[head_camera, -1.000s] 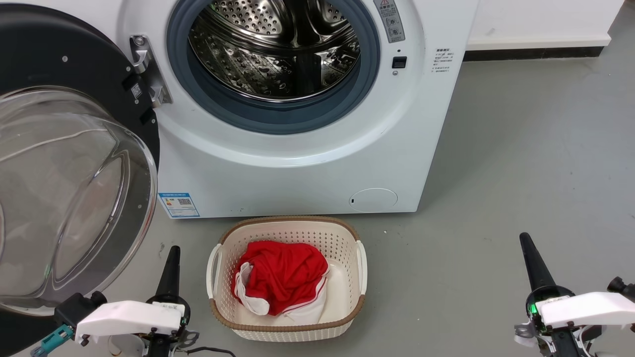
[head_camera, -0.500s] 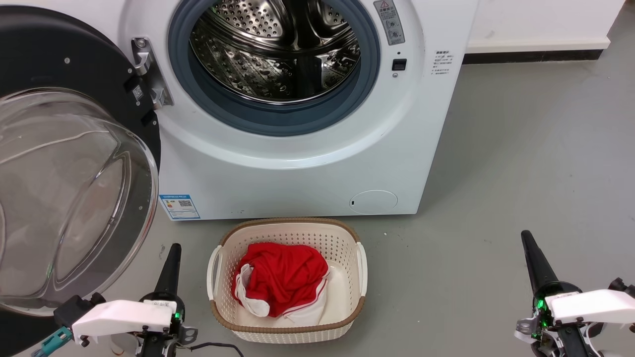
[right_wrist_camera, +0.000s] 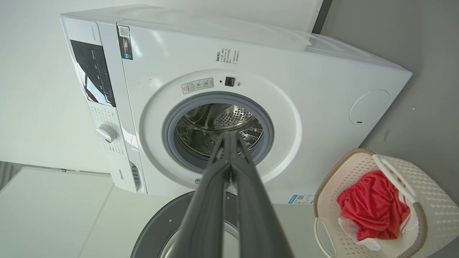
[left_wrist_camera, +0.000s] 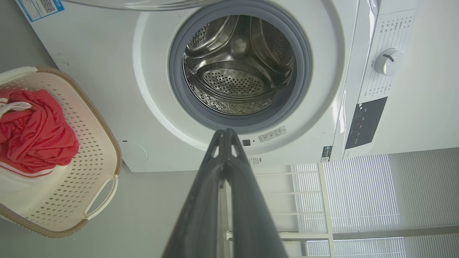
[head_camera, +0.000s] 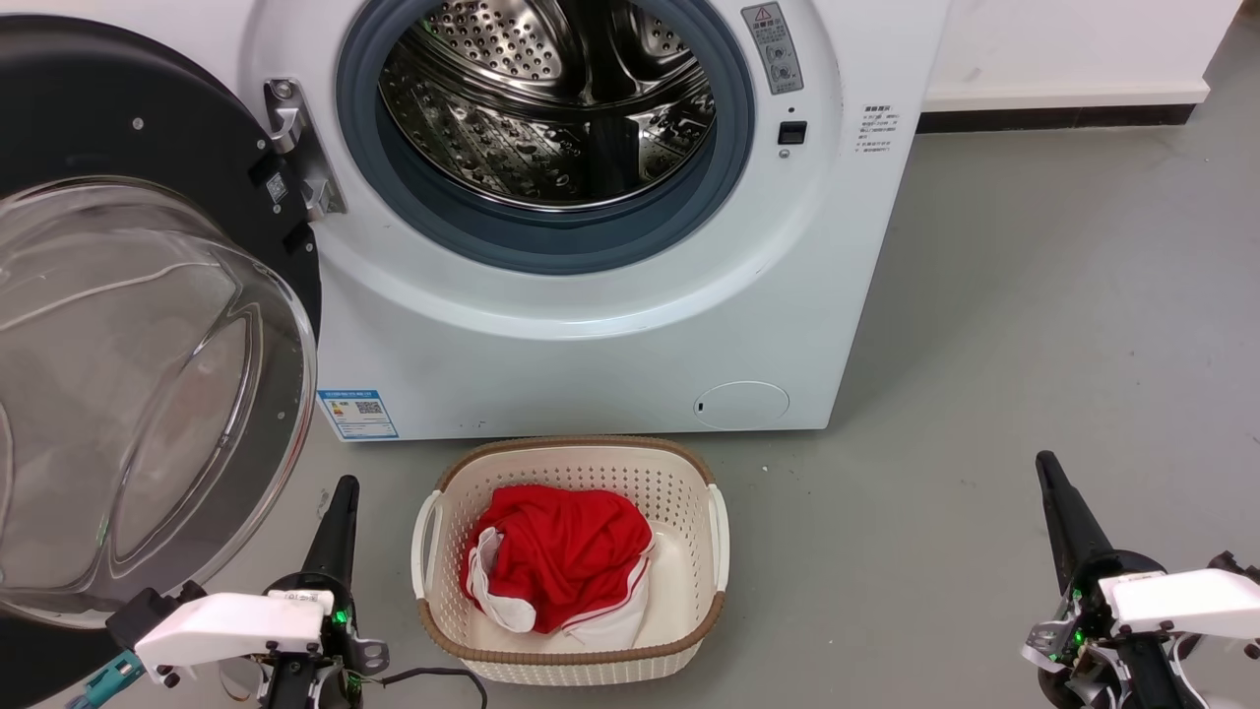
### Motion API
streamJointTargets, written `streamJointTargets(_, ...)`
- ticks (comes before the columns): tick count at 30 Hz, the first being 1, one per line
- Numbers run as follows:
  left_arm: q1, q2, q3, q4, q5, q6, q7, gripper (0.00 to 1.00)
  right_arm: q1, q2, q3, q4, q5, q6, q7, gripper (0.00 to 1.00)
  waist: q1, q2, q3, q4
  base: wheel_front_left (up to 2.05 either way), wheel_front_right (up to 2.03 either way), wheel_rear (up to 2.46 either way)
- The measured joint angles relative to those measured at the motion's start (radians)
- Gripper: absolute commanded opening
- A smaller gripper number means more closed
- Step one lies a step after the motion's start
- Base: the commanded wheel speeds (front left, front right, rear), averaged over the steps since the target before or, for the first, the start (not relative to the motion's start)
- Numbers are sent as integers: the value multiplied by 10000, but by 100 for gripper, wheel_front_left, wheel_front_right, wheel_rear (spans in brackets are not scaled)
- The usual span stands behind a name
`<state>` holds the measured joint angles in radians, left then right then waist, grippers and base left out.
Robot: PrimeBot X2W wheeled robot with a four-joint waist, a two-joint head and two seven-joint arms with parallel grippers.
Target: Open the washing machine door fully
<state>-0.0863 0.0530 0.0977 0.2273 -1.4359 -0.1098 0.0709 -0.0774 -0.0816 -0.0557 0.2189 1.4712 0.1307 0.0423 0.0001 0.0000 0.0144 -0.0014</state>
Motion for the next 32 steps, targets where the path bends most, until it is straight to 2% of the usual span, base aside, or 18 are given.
streamJointTargets(24, -181, -19, 153, 186, -1728, -196, 426, 0, -215, 31, -213, 230, 1672, 0, 401, 0, 0, 0, -112, 13, 0, 0, 0)
streamJointTargets(32, -193, -21, 157, 192, -1766, -198, 437, 0, -220, 50, -247, 238, 1709, 0, 458, 0, 0, 0, -113, 14, 0, 0, 0)
